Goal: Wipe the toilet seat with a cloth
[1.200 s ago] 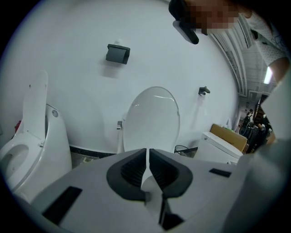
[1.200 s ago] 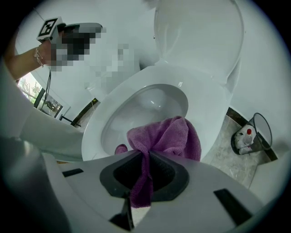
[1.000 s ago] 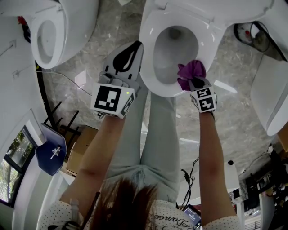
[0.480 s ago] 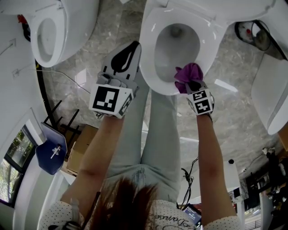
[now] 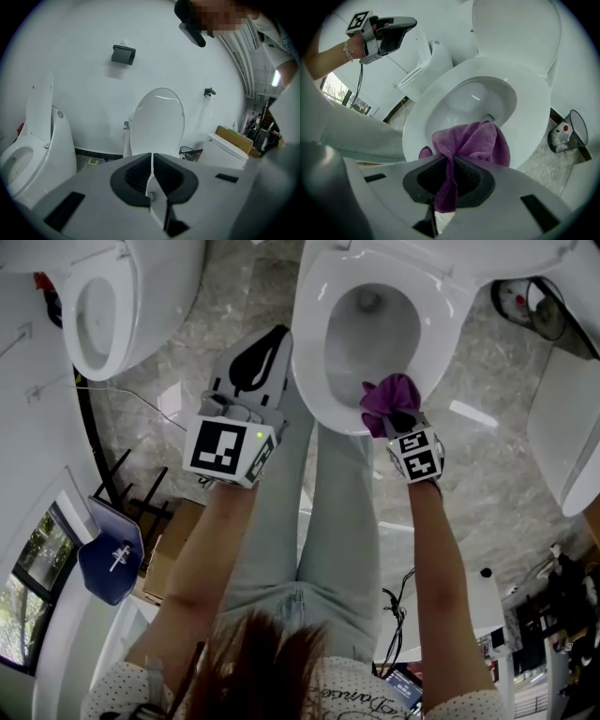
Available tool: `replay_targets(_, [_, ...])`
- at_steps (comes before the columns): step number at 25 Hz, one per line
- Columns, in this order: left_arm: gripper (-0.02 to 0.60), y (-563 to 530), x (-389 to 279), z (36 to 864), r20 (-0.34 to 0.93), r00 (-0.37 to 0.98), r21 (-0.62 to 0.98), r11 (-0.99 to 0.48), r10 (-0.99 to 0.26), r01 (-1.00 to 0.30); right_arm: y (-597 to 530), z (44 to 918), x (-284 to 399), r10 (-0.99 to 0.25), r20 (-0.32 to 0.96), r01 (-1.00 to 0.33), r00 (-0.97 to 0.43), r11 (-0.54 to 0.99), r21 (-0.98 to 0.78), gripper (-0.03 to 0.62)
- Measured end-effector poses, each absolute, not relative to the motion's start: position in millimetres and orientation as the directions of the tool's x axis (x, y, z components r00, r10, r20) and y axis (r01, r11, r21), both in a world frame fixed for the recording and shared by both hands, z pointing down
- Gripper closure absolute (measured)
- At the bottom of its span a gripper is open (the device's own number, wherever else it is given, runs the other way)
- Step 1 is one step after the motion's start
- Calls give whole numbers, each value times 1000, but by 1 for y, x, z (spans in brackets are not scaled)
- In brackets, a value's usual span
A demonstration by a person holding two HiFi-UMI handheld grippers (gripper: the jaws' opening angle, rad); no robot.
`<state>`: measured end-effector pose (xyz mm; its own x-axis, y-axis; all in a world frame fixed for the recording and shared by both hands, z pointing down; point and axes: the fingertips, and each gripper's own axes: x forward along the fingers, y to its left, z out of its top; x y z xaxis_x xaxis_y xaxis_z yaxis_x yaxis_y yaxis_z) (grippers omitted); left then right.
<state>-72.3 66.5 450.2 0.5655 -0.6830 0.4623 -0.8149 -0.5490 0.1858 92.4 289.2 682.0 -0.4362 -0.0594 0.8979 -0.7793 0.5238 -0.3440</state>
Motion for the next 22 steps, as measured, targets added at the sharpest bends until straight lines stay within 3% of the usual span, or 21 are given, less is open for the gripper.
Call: replay_targets(22, [563,61,-65,451,458,605,197,-589,-652,-784,316,680,43,1,875,-732,-484,549,-405,540])
